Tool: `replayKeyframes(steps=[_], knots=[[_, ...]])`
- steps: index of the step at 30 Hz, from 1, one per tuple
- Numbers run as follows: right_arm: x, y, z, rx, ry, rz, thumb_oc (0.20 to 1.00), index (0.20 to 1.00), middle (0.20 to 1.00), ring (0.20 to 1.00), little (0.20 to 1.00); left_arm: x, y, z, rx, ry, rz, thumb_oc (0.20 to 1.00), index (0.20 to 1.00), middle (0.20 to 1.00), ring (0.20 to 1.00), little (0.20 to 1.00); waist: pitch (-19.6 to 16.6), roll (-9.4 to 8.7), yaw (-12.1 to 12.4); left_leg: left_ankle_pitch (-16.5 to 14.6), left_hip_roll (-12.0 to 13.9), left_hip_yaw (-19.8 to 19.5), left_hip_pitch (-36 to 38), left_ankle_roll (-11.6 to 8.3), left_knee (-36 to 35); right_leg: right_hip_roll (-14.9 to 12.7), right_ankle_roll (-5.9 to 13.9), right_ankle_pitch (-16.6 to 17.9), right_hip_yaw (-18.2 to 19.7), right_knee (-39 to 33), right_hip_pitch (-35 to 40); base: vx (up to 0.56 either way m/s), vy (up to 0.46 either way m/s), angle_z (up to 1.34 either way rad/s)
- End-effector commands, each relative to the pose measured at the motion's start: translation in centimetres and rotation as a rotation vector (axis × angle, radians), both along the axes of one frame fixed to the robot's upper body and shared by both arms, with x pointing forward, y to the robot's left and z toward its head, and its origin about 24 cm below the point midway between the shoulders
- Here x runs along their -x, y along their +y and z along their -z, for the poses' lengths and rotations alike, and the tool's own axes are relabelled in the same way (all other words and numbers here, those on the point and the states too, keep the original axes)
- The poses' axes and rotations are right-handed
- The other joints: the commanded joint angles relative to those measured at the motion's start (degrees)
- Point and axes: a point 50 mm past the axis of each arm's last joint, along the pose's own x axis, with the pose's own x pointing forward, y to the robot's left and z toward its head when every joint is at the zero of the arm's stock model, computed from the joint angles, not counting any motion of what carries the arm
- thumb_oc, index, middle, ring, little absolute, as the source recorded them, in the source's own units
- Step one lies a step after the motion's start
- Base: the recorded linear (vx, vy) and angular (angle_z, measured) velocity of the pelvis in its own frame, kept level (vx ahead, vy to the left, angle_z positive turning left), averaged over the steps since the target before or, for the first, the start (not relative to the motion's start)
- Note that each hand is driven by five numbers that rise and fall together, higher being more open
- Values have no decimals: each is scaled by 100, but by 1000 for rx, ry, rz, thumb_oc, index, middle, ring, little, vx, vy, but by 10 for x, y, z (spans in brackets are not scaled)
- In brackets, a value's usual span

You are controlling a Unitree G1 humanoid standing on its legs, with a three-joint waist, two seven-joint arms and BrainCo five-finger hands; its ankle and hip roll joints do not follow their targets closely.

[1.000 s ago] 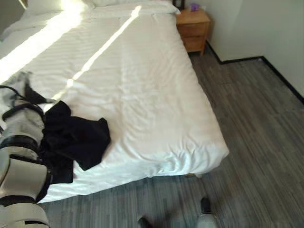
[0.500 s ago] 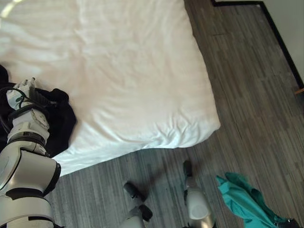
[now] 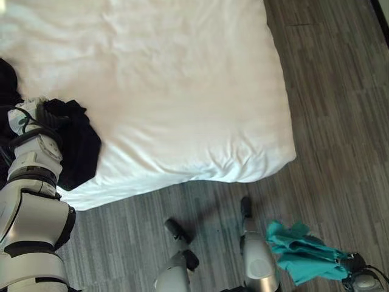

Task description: Pick up bed clothes into laundry basket.

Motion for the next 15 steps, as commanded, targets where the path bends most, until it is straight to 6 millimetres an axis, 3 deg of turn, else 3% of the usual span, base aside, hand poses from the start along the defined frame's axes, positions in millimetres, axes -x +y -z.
replayKeyframes(steps=[1,3,5,6,9,10,11,12,13,14,15], knots=[[-17,14,3,50,42,-58,200,200,200,200,200,-3,-10,34,72,126,-50,200,200,200,200,200,50,-6,427,-582,772,-307,212,-679,42,-533,221,145,122,82,-340,19,3,12],[-18,10,2,44,48,-36,200,200,200,200,200,-1,-9,37,82,132,-53,200,200,200,200,200,-71,34,476,-602,760,-294,305,-671,42,-530,221,129,134,82,-263,39,12,11],[-26,3,-4,62,50,-31,200,200,200,200,200,-16,-21,7,49,59,10,200,200,200,200,200,-305,75,498,-645,739,-304,379,-660,42,-533,221,102,109,82,-171,66,-2,1],[-26,3,-4,61,49,-31,200,200,200,200,200,-16,-21,6,48,58,10,200,200,200,200,200,-302,71,501,-645,738,-306,375,-659,42,-534,221,101,107,82,-172,69,-14,7],[-29,1,-6,64,61,-33,200,200,200,200,200,-44,-72,-80,-109,-190,224,200,200,200,200,200,-685,90,540,-727,675,-395,461,-625,42,-550,221,46,13,82,23,92,-19,10],[-30,2,-6,63,60,-32,200,200,200,200,200,-44,-72,-81,-111,-191,223,200,200,200,200,200,-684,77,540,-700,667,-400,439,-617,42,-556,221,67,15,82,4,95,-39,35],[-28,6,-2,48,70,-27,200,200,200,200,200,-45,-138,-147,-237,-426,465,200,200,200,200,200,-901,39,567,-785,598,-518,513,-582,42,-591,221,25,-76,82,182,139,-29,41],[-24,10,1,33,74,-6,200,200,200,200,200,-32,-180,-164,-277,-592,668,200,200,200,200,200,-1030,-17,605,-872,535,-586,617,-567,42,-646,221,40,-178,82,375,134,-28,48],[-24,9,1,36,75,-9,200,200,200,200,200,-31,-178,-162,-275,-590,665,200,200,200,200,200,-1044,-16,582,-837,521,-588,597,-556,42,-659,221,69,-173,82,355,102,25,30],[-21,11,4,35,82,-3,200,200,200,200,200,-29,-191,-156,-235,-645,740,200,200,200,200,200,-1117,-39,568,-915,489,-579,698,-548,42,-678,221,121,-195,82,463,87,55,36],[-27,9,-1,55,55,3,200,200,200,200,200,-20,-227,-154,-139,-747,921,200,200,200,200,200,-1234,-79,491,-968,391,-585,823,-505,42,-735,221,313,-187,142,620,89,54,23]])
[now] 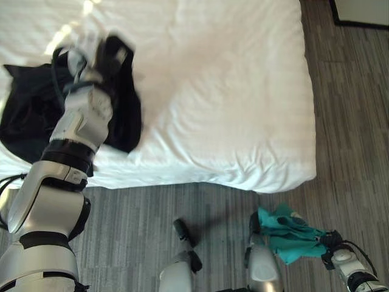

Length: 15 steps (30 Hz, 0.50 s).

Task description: Pick up bed clothes into laundry basket.

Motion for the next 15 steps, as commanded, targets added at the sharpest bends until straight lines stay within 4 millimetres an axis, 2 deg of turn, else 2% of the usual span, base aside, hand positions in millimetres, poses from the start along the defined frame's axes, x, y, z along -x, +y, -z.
replayKeyframes(steps=[1,2,4,6,7,8,9,10,12,13,15], knots=[[23,-17,4,83,74,37,200,200,200,200,200,2,-24,-1,80,-111,173,200,200,200,200,200,-958,7,-29,-993,488,-13,439,-549,40,-709,228,344,338,131,-178,-4,77,16],[18,-17,0,98,44,29,200,200,200,200,200,14,-40,2,129,-135,312,200,200,200,200,200,-941,8,-51,-995,436,-31,460,-493,40,-716,228,399,398,423,-156,-90,110,1],[2,-14,-11,131,-32,-14,200,200,200,200,200,22,-54,20,238,-109,444,200,200,200,200,200,-885,92,-92,-1015,442,80,607,-342,40,-703,228,122,489,1311,-250,-85,242,-19],[-16,-14,-27,173,-120,-65,200,200,200,200,200,29,-75,35,318,-50,581,200,200,200,200,200,-834,251,-152,-1060,485,339,792,-108,40,-744,155,-74,283,2524,-204,-86,278,-39],[-16,-15,-27,176,-118,-64,200,200,200,200,200,30,-75,35,320,-48,581,200,200,200,200,200,-842,261,-133,-1038,486,361,785,-104,40,-742,147,-67,312,2546,-243,-100,286,-53],[-25,-13,-37,197,-176,-83,200,200,200,200,200,34,-85,46,376,-9,659,200,200,200,200,200,-805,386,-198,-1044,519,501,849,37,40,-664,99,-223,248,3322,-195,-123,453,-65],[-35,-13,-51,229,-250,-100,200,200,200,200,200,43,-99,69,424,109,761,200,200,200,200,200,-819,601,-225,-1055,491,646,949,224,40,-336,43,-544,302,4654,-397,-109,554,-76],[-38,-14,-59,255,-288,-102,200,200,200,200,200,47,-105,82,457,172,811,200,200,200,200,200,-871,604,-230,-1065,406,705,970,294,40,-135,43,-616,261,4924,-351,-47,447,-121],[-47,-15,-77,306,-369,-108,200,200,200,200,200,54,-113,107,509,298,884,200,200,200,200,200,-1029,503,-191,-1089,171,884,986,431,40,309,86,-661,-5,4727,-17,-41,183,-79],[-52,-15,-86,339,-406,-120,200,200,200,200,200,58,-117,119,534,360,907,200,200,200,200,200,-1131,398,-163,-1119,13,1048,992,505,40,398,130,-639,-209,4415,219,-80,140,-37],[-62,-10,-101,392,-471,-148,200,200,200,200,200,66,-119,145,599,484,939,200,200,200,200,200,-1339,314,32,-1198,-120,1642,1078,662,40,295,80,-478,-942,3882,834,-132,200,-141]])
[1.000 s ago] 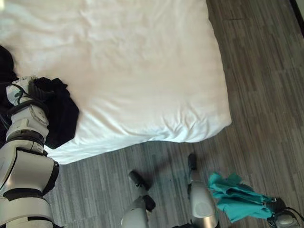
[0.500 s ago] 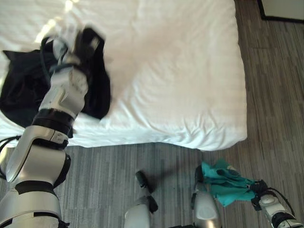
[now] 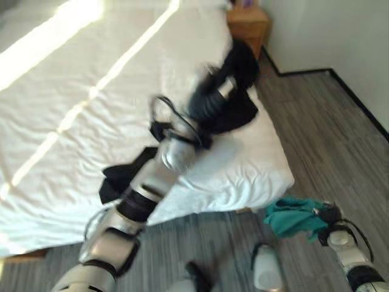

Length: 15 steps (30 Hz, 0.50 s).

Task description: Pick up bed clothes into laundry basket.

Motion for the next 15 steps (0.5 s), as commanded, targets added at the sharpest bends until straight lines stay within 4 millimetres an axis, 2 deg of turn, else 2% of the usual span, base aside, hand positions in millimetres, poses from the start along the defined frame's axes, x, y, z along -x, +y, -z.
replayKeyframes(steps=[1,2,4,5,6,7,9,11,12,13,14,15], knots=[[-32,-12,-51,219,-193,-18,200,200,200,200,200,1,-17,17,79,136,141,200,200,200,200,200,-422,-46,194,-102,-393,280,-17,210,-746,-271,399,938,-1177,-1669,2062,-152,165,-180],[-32,-12,-50,222,-188,-19,200,200,200,200,200,1,-17,18,80,141,141,200,200,200,200,200,-429,-51,217,-100,-393,320,21,199,-749,-260,386,939,-1165,-1719,2100,-210,110,-195],[-51,5,-68,243,-270,-75,200,200,200,200,200,3,-18,32,94,209,138,200,200,200,200,200,-505,-30,413,50,-226,945,63,200,-708,-459,261,936,-1813,-2254,2393,-218,-64,-212],[-61,16,-76,250,-305,-116,200,200,200,200,200,4,-20,37,87,227,138,200,200,200,200,200,-552,7,522,177,-92,1223,-10,196,-670,-443,137,628,-2051,-2802,2571,-265,-148,-213],[-71,28,-84,248,-338,-151,200,200,200,200,200,4,-22,47,84,273,134,200,200,200,200,200,-564,62,596,336,116,1477,-41,123,-573,-197,-67,170,-2164,-3232,2654,-264,-261,-245],[-80,39,-92,249,-369,-192,200,200,200,200,200,6,-24,52,84,294,133,200,200,200,200,200,-569,99,737,435,415,1696,-98,17,-294,83,-307,-198,-1981,-3695,2667,-207,-335,-326],[-85,55,-92,222,-384,-234,200,200,200,200,200,4,-34,64,101,361,142,200,200,200,200,200,-475,89,811,597,921,1897,-430,-229,441,449,-563,-590,-1579,-4262,2674,-124,-410,-286],[-88,68,-99,253,-410,-298,200,200,200,200,200,3,-42,65,134,372,150,200,200,200,200,200,-310,109,725,639,1360,2058,-593,-430,1127,611,-586,-613,-1323,-4677,2721,-76,-292,-119],[-90,78,-102,264,-429,-335,200,200,200,200,200,2,-46,64,142,374,152,200,200,200,200,200,-169,141,723,854,1619,1810,-701,-707,1475,639,-601,-625,-1047,-4753,2726,-90,-133,-127],[-93,89,-110,277,-464,-375,200,200,200,200,200,0,-47,62,183,379,140,200,200,200,200,200,15,233,765,1359,1908,1241,-855,-1203,1686,654,-615,-598,-731,-4826,2699,-252,24,-152],[-75,78,-151,265,-623,-437,200,200,200,200,200,-6,-32,54,236,344,77,200,200,200,200,200,233,266,496,1303,1753,-5,-995,-1245,1598,641,-537,-347,-217,-5038,2437,-344,76,-174],[-74,83,-134,265,-543,-484,200,200,200,200,200,-8,-32,54,261,346,68,200,200,200,200,200,288,210,543,729,1249,-1028,-1032,-1109,1589,524,-484,-179,231,-5088,2269,-332,103,-170]])
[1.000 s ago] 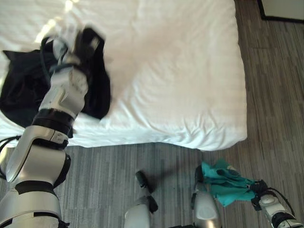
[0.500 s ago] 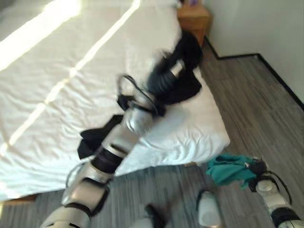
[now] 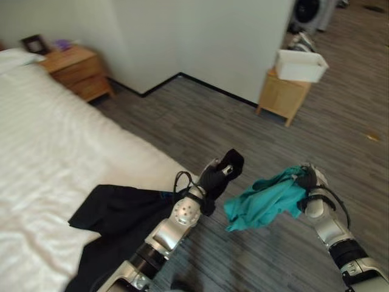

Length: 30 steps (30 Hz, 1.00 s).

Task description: Pick up bed clothes into laundry basket.

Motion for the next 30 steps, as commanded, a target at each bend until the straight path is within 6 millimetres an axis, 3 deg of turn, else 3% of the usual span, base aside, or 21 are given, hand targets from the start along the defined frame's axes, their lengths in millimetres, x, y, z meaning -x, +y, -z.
replayKeyframes(steps=[1,2,4,5,7,8,11,14,16,18,22,23,25,26,28,29,30], knots=[[4,-25,-112,75,-407,-210,200,200,200,200,200,-16,-2,-75,244,-293,-68,200,200,200,200,200,570,328,-471,-197,-186,-2713,-567,-1046,53,-255,576,-253,1168,-879,679,-82,80,-180],[18,-36,-118,114,-402,-262,200,200,200,200,200,-16,2,-72,254,-282,-75,200,200,200,200,200,535,320,-596,-490,-396,-2953,-405,-1032,-33,-288,622,-168,1372,-900,607,31,104,-209],[15,-45,-116,127,-372,-255,200,200,200,200,200,-15,-3,-75,258,-297,-52,200,200,200,200,200,569,338,-499,-1058,-1235,-3675,-282,-885,-228,-360,715,3,1741,-931,423,91,86,-174],[11,-42,-119,166,-369,-276,200,200,200,200,200,-15,-5,-76,249,-306,-36,200,200,200,200,200,640,331,-385,-1052,-1635,-3980,-523,-781,-257,-334,686,31,1940,-931,438,66,64,-124],[12,-45,-125,196,-383,-281,200,200,200,200,200,-14,-6,-78,260,-310,-14,200,200,200,200,200,628,399,-423,-990,-1707,-3912,-376,-718,-716,-266,690,68,2013,-926,383,54,51,-152],[10,-43,-122,207,-377,-283,200,200,200,200,200,-15,-10,-84,265,-317,15,200,200,200,200,200,569,465,-420,-986,-1826,-3977,-107,-558,-1106,-132,714,112,2196,-853,255,96,53,-126],[13,-43,-117,216,-363,-277,200,200,200,200,200,-17,-27,-86,251,-300,86,200,200,200,200,200,611,429,-551,-845,-1820,-3777,193,-431,-1551,-68,686,-70,2292,-178,9,101,62,-74],[17,-42,-113,221,-346,-282,200,200,200,200,200,-18,-38,-81,239,-269,115,200,200,200,200,200,624,435,-710,-780,-1860,-3635,588,-340,-1997,-67,839,-236,2283,442,-209,93,98,-1],[23,-48,-111,247,-332,-271,200,200,200,200,200,-15,-40,-76,228,-248,130,200,200,200,200,200,691,445,-883,-791,-1888,-3621,772,-284,-2101,-116,979,-123,2333,1001,-438,57,80,-12],[25,-49,-110,250,-328,-268,200,200,200,200,200,-14,-40,-75,221,-248,129,200,200,200,200,200,694,465,-922,-822,-1891,-3615,827,-264,-2165,-110,1005,-161,2331,1210,-555,16,56,-2],[27,-50,-108,255,-321,-254,200,200,200,200,200,-18,-30,-66,121,-256,88,200,200,200,200,200,702,454,-1053,-977,-1820,-3554,931,-262,-2187,-129,1124,124,2201,1825,-1144,17,-9,-1],[26,-52,-108,265,-324,-236,200,200,200,200,200,-21,-22,-64,98,-250,56,200,200,200,200,200,695,442,-1040,-1043,-1754,-3489,980,-299,-2187,-278,1138,220,1976,1816,-1379,40,-81,-8],[26,-53,-109,275,-323,-227,200,200,200,200,200,-23,-18,-64,86,-250,44,200,200,200,200,200,667,428,-1020,-1078,-1730,-3478,999,-318,-2187,-358,1108,229,1878,1712,-1469,89,-134,-15],[24,-54,-112,294,-327,-215,200,200,200,200,200,-27,-11,-64,61,-256,16,200,200,200,200,200,627,392,-1007,-1204,-1708,-3517,1092,-373,-2187,-491,1075,341,1762,1377,-1662,126,-159,-8],[23,-54,-113,298,-329,-216,200,200,200,200,200,-28,-7,-64,47,-262,4,200,200,200,200,200,599,374,-1025,-1283,-1723,-3551,1154,-397,-2187,-530,1087,456,1772,1122,-1724,242,-196,-3],[22,-54,-116,298,-332,-218,200,200,200,200,200,-29,0,-63,41,-264,-27,200,200,200,200,200,556,305,-1032,-1439,-1791,-3682,1322,-457,-2187,-592,1127,649,1940,483,-1810,302,-205,16],[21,-53,-116,298,-331,-220,200,200,200,200,200,-28,1,-63,41,-264,-29,200,200,200,200,200,567,318,-1039,-1454,-1778,-3678,1343,-453,-2187,-571,1136,689,1928,399,-1750,433,-271,36]])
